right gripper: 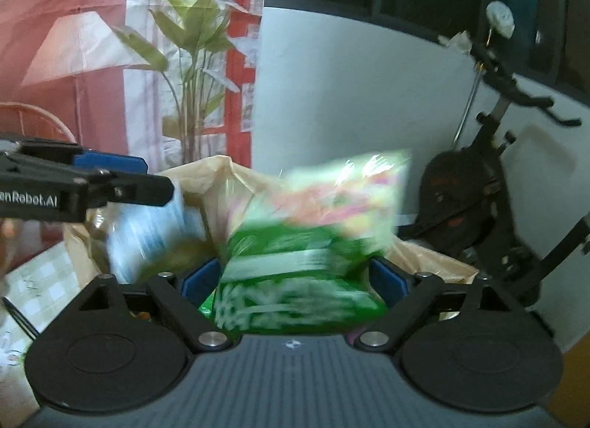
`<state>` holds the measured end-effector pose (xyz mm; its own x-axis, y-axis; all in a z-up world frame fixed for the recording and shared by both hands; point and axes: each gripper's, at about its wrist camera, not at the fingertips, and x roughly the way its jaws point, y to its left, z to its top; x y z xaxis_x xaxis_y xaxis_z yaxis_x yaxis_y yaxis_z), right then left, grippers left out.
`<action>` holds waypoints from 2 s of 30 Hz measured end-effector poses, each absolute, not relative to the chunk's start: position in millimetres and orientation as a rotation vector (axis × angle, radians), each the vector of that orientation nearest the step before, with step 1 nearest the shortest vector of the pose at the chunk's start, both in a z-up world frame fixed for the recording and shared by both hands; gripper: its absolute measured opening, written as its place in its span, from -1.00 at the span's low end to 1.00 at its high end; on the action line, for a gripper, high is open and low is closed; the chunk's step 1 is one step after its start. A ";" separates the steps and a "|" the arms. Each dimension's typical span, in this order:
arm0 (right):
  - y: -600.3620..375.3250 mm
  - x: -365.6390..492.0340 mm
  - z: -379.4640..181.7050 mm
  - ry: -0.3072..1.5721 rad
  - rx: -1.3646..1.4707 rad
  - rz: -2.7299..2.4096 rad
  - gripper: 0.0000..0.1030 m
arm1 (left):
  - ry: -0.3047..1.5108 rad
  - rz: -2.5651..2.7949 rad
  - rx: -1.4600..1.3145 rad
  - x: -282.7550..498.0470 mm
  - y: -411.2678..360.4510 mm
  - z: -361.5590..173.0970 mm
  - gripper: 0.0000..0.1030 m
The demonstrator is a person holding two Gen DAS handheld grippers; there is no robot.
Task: Organize snacks
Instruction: 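Lift both packets over the paper bag and open both grippers inside, then move both tools back down toward the remaining snacks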
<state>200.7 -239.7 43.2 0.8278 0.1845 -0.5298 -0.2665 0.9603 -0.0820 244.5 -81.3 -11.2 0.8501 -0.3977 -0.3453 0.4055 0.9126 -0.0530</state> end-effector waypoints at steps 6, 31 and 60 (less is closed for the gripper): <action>-267.3 197.9 51.6 0.551 -0.028 0.303 0.85 | 0.378 -0.420 0.015 250.1 -79.6 -10.4 0.33; -260.4 123.0 89.7 0.504 -0.009 0.382 0.85 | 0.431 -0.230 -0.093 131.6 -17.9 1.6 0.33; -246.3 8.9 34.1 0.589 -0.121 0.350 0.85 | 0.542 -0.004 -0.204 27.1 64.6 -76.0 0.34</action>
